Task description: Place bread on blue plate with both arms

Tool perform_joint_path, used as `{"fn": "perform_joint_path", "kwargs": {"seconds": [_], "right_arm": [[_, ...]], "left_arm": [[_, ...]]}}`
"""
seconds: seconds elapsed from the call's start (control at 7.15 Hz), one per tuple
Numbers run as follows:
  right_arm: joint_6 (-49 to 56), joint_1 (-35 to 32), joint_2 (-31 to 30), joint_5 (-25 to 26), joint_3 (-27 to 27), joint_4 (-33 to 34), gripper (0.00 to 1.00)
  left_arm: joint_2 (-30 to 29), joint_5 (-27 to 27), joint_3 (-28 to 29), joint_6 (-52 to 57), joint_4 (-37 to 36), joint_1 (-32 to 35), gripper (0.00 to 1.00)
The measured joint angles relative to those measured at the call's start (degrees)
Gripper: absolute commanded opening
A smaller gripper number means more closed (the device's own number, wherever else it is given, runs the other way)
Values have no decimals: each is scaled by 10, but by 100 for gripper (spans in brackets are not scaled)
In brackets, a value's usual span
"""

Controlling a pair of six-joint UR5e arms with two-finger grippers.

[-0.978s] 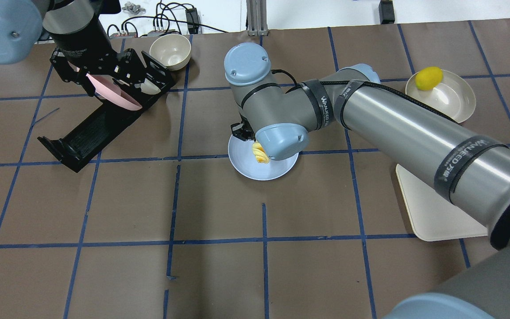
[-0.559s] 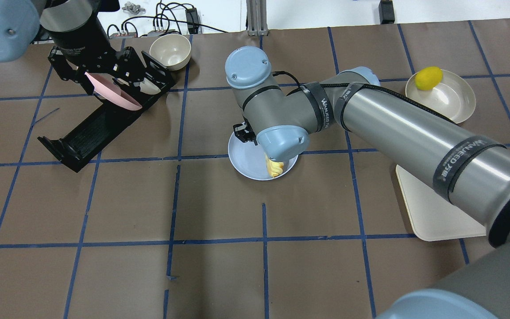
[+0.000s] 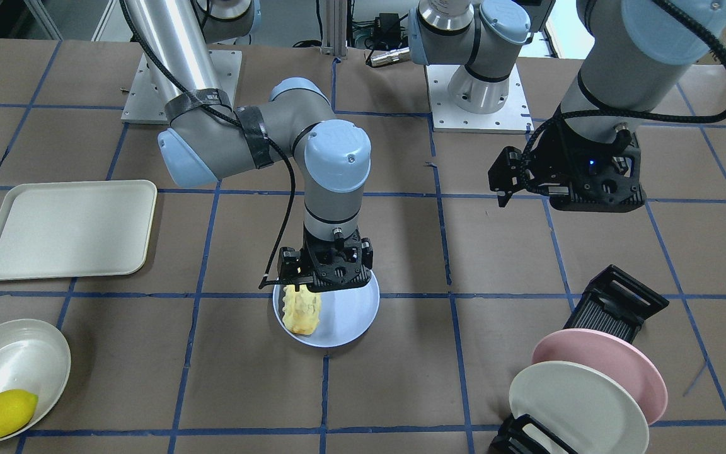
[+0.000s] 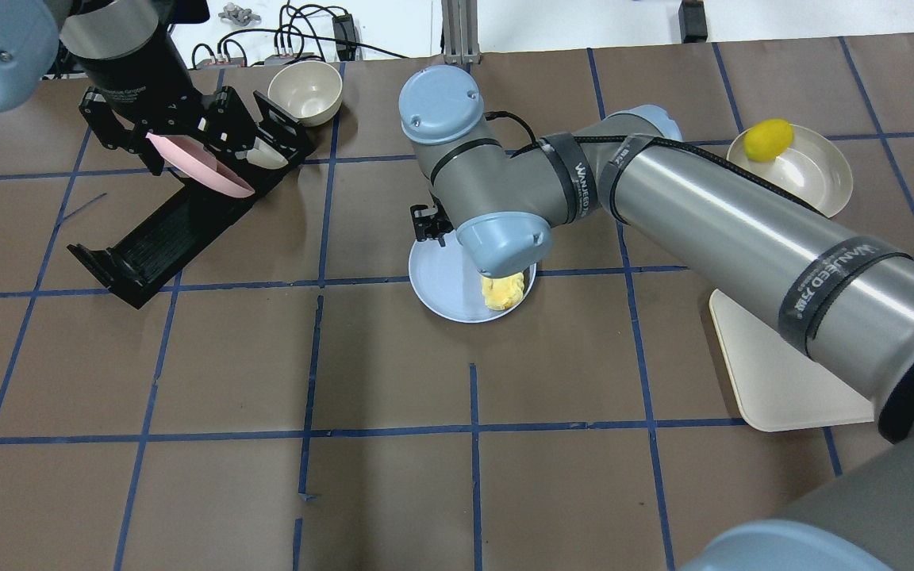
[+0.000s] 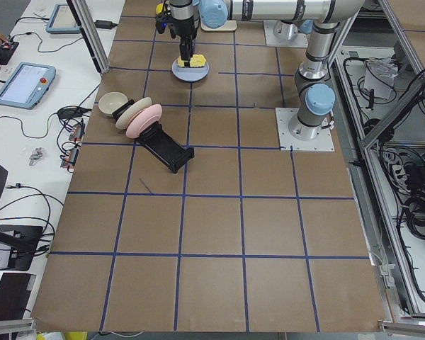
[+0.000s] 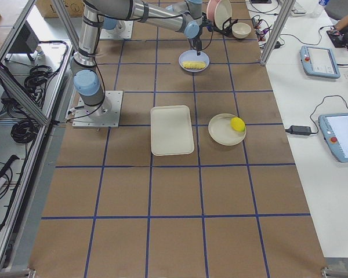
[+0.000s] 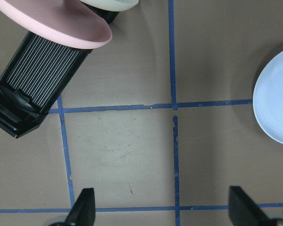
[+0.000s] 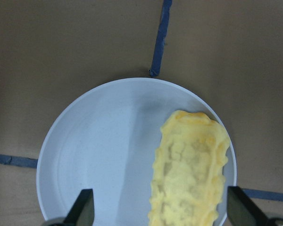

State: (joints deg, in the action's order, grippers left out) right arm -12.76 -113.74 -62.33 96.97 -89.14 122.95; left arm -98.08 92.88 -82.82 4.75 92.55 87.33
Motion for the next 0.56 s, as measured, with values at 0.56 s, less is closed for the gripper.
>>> {"fn": "perform_joint_path", "kwargs": {"seconds": [0.56], "right_arm": [[76, 69, -43, -33, -4, -48, 99]], "left_arm": [[-1, 0, -1, 0, 0, 0, 100]]}}
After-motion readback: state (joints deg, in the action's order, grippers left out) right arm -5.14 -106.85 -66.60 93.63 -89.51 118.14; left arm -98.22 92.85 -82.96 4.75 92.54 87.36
